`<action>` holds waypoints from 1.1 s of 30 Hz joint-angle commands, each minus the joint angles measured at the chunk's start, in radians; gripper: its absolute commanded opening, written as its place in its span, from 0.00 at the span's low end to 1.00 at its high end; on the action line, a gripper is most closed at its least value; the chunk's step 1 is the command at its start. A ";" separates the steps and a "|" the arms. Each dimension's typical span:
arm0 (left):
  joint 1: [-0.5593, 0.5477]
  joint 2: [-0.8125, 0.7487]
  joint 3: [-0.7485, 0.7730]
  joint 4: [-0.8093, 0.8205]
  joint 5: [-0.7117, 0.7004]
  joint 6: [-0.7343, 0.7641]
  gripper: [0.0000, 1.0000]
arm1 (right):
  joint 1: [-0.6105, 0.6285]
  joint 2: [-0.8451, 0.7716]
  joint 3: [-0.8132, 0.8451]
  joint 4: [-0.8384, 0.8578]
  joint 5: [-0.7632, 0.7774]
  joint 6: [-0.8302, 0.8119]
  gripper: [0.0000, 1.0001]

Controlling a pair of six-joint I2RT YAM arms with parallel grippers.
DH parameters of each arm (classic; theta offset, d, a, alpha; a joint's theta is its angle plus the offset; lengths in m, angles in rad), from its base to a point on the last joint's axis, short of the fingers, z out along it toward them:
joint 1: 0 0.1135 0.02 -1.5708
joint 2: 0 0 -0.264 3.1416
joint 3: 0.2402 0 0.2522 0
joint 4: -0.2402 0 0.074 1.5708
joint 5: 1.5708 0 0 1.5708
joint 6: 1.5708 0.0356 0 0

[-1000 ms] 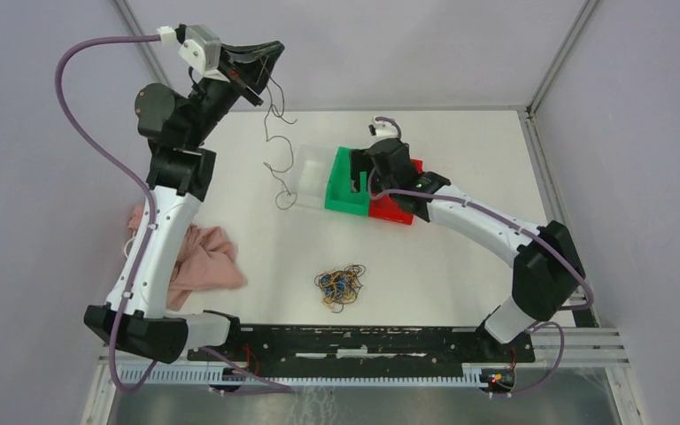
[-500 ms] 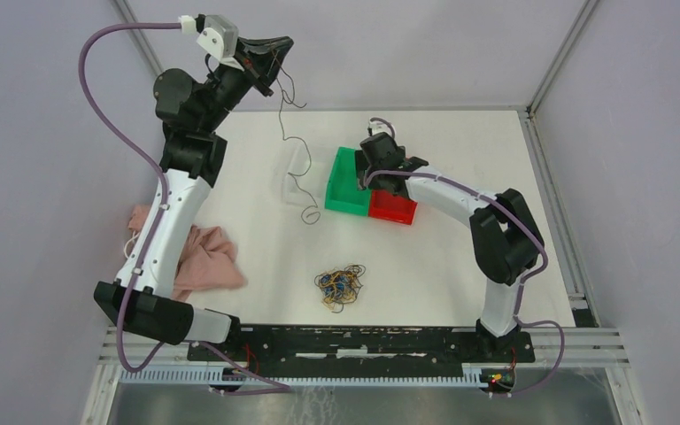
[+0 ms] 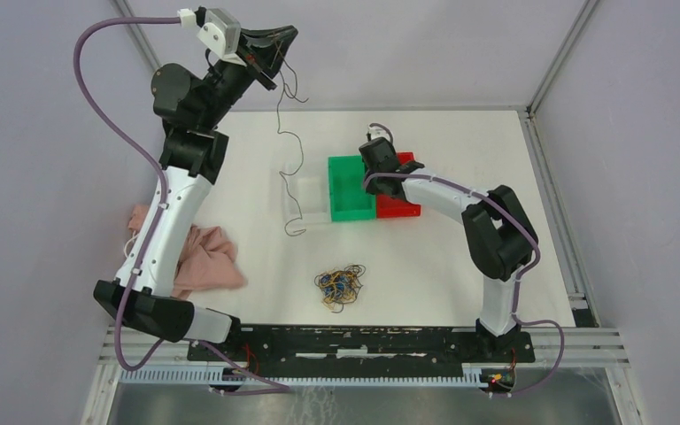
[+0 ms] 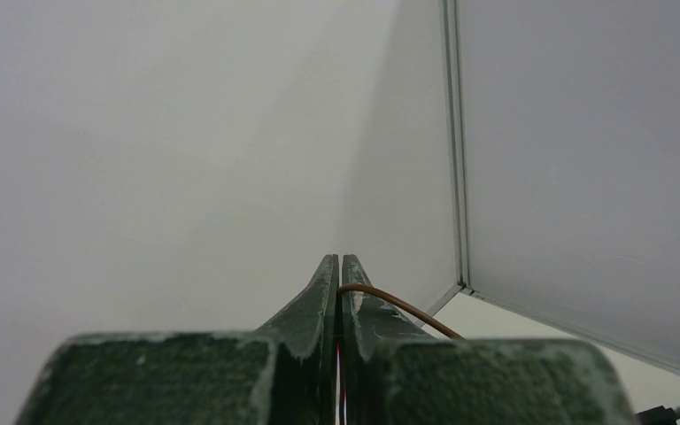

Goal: Untangle the cables

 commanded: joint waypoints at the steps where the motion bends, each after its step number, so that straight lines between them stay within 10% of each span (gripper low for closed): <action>1: -0.013 0.016 0.066 0.023 -0.030 0.032 0.07 | 0.004 -0.052 -0.047 0.019 -0.042 0.021 0.21; 33: -0.063 -0.020 0.003 0.012 -0.059 0.193 0.07 | 0.097 -0.141 -0.201 0.009 0.127 0.221 0.08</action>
